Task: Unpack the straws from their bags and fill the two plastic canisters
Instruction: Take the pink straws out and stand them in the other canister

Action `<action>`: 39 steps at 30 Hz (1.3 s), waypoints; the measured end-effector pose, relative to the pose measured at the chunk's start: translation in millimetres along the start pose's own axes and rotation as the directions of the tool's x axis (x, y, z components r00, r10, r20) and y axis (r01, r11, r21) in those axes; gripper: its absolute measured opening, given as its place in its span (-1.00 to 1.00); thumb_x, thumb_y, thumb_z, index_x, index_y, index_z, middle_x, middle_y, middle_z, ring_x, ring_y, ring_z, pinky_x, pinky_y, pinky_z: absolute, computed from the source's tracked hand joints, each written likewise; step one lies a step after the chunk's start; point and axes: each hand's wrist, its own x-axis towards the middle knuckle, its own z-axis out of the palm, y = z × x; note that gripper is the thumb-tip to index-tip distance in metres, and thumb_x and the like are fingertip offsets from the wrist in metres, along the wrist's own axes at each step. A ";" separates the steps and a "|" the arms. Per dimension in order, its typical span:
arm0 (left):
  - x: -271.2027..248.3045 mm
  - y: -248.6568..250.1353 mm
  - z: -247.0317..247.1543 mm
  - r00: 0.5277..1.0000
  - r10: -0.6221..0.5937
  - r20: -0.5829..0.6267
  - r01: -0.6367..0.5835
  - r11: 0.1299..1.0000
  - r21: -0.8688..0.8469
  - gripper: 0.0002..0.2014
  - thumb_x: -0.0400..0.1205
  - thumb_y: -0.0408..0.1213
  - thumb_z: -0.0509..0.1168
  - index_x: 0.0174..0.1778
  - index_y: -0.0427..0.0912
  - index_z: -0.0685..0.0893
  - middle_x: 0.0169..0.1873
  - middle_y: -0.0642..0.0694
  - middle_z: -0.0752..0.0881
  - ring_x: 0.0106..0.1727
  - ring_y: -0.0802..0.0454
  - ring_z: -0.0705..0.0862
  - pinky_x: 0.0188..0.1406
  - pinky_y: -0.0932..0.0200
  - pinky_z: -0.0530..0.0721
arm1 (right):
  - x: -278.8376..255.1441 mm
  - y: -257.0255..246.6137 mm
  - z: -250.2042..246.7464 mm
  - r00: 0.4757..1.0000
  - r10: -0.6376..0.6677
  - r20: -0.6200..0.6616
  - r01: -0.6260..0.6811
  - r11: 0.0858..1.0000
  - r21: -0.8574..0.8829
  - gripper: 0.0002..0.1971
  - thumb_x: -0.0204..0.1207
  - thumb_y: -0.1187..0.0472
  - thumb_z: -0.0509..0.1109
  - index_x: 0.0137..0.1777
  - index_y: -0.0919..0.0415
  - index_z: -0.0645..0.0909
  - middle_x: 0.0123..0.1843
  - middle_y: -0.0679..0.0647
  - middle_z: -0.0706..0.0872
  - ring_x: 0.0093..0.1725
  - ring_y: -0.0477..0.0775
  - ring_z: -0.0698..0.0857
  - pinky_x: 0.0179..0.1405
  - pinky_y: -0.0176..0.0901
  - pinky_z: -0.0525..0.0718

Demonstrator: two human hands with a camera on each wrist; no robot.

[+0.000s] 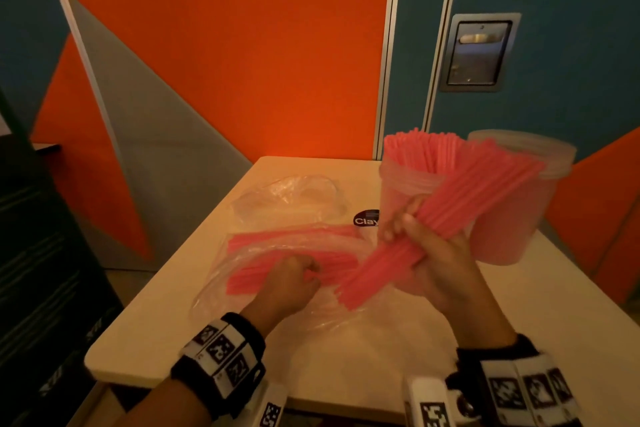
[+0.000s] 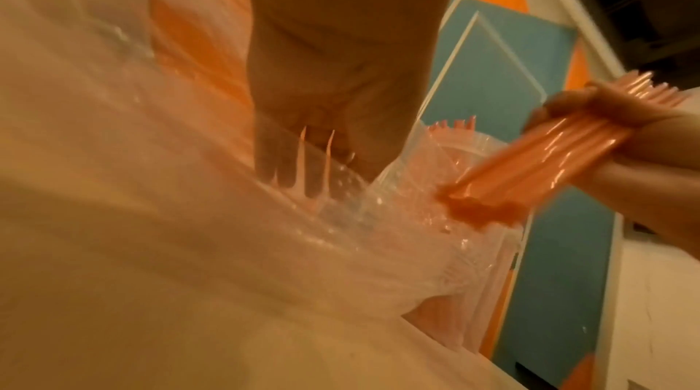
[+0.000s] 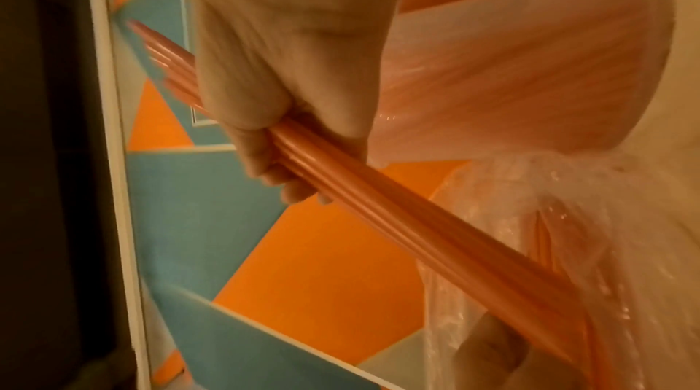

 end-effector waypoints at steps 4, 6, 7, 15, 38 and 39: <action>19.6 11.7 9.6 0.999 -0.007 0.048 -0.001 0.988 0.152 -0.57 0.60 -0.40 0.25 0.42 -0.19 0.51 0.36 -0.14 0.58 0.31 -0.06 0.59 0.23 0.19 0.54 | -10.3 -13.7 -14.0 0.962 0.148 -0.228 -0.170 0.982 -0.081 -0.84 0.35 0.30 0.43 -0.20 0.18 0.48 -0.49 0.05 0.55 -0.54 -0.01 0.54 -0.51 -0.20 0.59; 32.7 14.4 15.0 0.996 -0.023 0.081 0.005 0.975 0.222 -0.54 0.60 -0.43 0.23 0.46 -0.18 0.46 0.38 -0.16 0.56 0.33 -0.08 0.58 0.24 0.19 0.54 | -11.5 -12.2 -16.0 0.918 0.249 -0.310 -0.324 0.920 -0.220 -0.83 0.46 0.49 0.29 -0.24 0.24 0.49 -0.53 0.09 0.55 -0.62 -0.04 0.49 -0.62 -0.28 0.50; 38.5 15.6 17.4 0.994 -0.032 0.106 0.004 0.967 0.253 -0.53 0.61 -0.43 0.22 0.47 -0.18 0.44 0.39 -0.17 0.55 0.35 -0.10 0.56 0.26 0.18 0.53 | -12.1 -8.9 -16.5 0.893 0.306 -0.330 -0.402 0.872 -0.280 -0.83 0.48 0.52 0.27 -0.24 0.27 0.50 -0.54 0.10 0.57 -0.65 -0.05 0.48 -0.65 -0.30 0.47; 66.3 14.9 33.5 0.971 -0.045 0.235 -0.064 0.897 0.437 -0.65 0.68 -0.35 0.17 0.40 -0.24 0.48 0.34 -0.18 0.58 0.33 -0.12 0.57 0.32 0.12 0.49 | -15.7 30.4 -13.1 0.713 0.592 -0.376 -0.700 0.578 -0.419 -0.73 0.51 0.40 0.31 0.19 0.22 0.48 -0.20 0.14 0.64 -0.59 -0.06 0.62 -0.61 -0.28 0.52; 51.3 -4.1 15.5 0.973 0.091 0.213 -0.159 0.931 0.330 -0.76 0.67 -0.29 0.11 0.21 -0.05 0.56 0.08 -0.07 0.68 0.00 0.07 0.61 0.03 0.27 0.56 | -10.4 33.5 -14.2 0.686 0.583 -0.435 -0.712 0.660 -0.238 -0.83 0.55 0.41 0.27 -0.05 0.11 0.45 -0.25 0.17 0.58 -0.56 -0.03 0.65 -0.48 -0.18 0.61; 45.2 1.0 9.6 0.967 0.160 0.199 -0.210 0.941 0.266 -0.76 0.68 -0.28 0.12 0.24 -0.03 0.55 0.07 -0.04 0.68 -0.01 0.10 0.61 0.04 0.28 0.56 | -9.5 33.5 -14.4 0.695 0.570 -0.439 -0.699 0.679 -0.225 -0.84 0.54 0.41 0.27 -0.04 0.13 0.46 -0.27 0.17 0.58 -0.57 -0.03 0.65 -0.49 -0.19 0.60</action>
